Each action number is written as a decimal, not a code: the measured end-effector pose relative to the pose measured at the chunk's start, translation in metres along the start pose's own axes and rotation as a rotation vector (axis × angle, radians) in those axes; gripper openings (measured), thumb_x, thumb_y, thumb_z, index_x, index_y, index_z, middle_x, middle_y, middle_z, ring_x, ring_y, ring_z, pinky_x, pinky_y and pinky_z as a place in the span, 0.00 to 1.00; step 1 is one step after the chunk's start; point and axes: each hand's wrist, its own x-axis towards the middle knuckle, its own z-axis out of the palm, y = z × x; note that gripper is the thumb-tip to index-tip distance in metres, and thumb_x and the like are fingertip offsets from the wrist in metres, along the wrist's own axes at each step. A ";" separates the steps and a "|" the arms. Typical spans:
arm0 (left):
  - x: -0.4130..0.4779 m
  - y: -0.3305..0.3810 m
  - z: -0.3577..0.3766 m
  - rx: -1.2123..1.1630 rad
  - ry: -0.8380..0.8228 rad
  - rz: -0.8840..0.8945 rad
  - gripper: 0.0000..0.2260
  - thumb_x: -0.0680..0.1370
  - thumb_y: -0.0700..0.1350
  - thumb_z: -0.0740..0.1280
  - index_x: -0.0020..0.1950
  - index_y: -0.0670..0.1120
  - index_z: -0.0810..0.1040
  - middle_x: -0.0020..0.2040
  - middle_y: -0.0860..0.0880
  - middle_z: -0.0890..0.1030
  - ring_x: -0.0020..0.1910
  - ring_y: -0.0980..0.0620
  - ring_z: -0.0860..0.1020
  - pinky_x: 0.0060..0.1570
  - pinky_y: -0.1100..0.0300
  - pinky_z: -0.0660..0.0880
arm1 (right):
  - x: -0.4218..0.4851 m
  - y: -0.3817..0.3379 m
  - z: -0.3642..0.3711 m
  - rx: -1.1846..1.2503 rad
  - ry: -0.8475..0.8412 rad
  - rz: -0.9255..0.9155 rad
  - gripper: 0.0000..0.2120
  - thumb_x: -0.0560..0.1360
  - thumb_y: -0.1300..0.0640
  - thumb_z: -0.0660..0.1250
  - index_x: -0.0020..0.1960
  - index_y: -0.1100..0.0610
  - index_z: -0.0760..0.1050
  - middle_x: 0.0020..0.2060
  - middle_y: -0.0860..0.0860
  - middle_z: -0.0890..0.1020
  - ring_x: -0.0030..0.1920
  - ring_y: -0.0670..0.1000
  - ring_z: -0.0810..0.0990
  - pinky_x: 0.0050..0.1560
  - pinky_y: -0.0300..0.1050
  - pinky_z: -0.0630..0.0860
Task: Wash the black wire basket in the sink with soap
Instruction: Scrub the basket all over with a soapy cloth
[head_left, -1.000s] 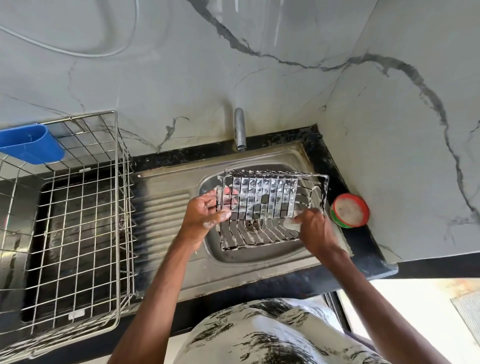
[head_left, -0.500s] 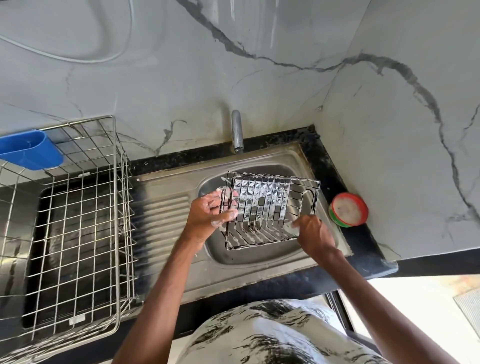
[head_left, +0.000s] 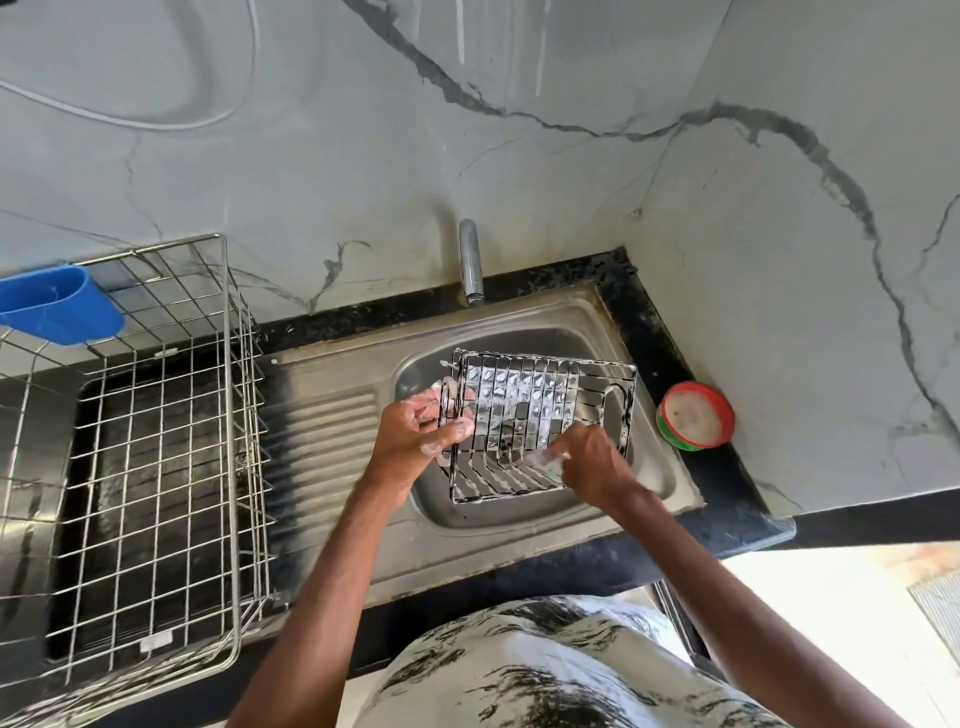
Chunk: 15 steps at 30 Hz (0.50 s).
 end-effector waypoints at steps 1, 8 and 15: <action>0.000 0.000 -0.001 -0.003 -0.006 0.005 0.51 0.53 0.58 0.81 0.71 0.37 0.72 0.68 0.38 0.78 0.66 0.34 0.79 0.71 0.45 0.74 | 0.001 0.007 -0.004 -0.027 0.013 0.070 0.16 0.76 0.74 0.60 0.55 0.61 0.82 0.57 0.56 0.84 0.40 0.45 0.82 0.27 0.30 0.72; 0.000 0.000 0.007 -0.062 -0.016 -0.035 0.38 0.51 0.60 0.76 0.55 0.41 0.76 0.53 0.44 0.81 0.47 0.57 0.82 0.50 0.65 0.77 | 0.002 -0.006 0.004 -0.027 0.028 0.058 0.19 0.74 0.74 0.60 0.61 0.65 0.79 0.57 0.62 0.83 0.43 0.53 0.86 0.32 0.38 0.81; 0.002 -0.020 0.006 -0.162 0.046 -0.063 0.36 0.53 0.58 0.77 0.58 0.47 0.77 0.59 0.42 0.82 0.48 0.53 0.81 0.31 0.69 0.75 | 0.019 -0.019 -0.003 0.157 0.282 0.101 0.10 0.79 0.69 0.61 0.57 0.66 0.79 0.44 0.62 0.84 0.27 0.44 0.76 0.22 0.34 0.67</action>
